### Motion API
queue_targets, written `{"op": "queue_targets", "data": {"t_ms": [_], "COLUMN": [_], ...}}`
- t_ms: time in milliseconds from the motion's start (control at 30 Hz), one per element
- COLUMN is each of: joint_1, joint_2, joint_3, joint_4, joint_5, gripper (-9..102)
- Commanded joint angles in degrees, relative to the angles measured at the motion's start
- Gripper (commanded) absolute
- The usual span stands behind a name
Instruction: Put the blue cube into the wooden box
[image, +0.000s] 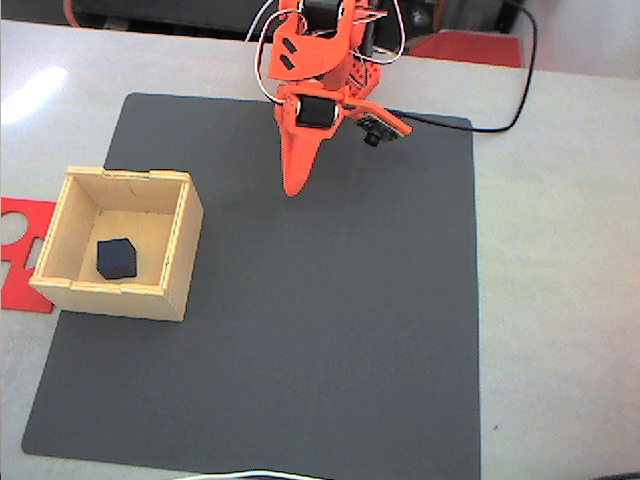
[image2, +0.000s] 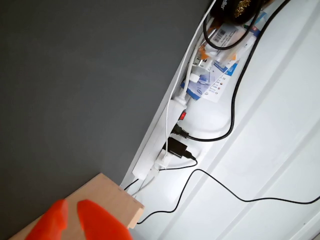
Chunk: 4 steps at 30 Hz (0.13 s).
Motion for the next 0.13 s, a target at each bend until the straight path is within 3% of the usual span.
{"op": "queue_targets", "data": {"t_ms": [0,100], "joint_1": [-0.8,-1.2], "joint_2": [0.9,0.9], "joint_3": [-0.2,-0.2], "joint_4": [0.6,0.8], "joint_5": [-0.6,-1.2], "gripper": [0,0]}}
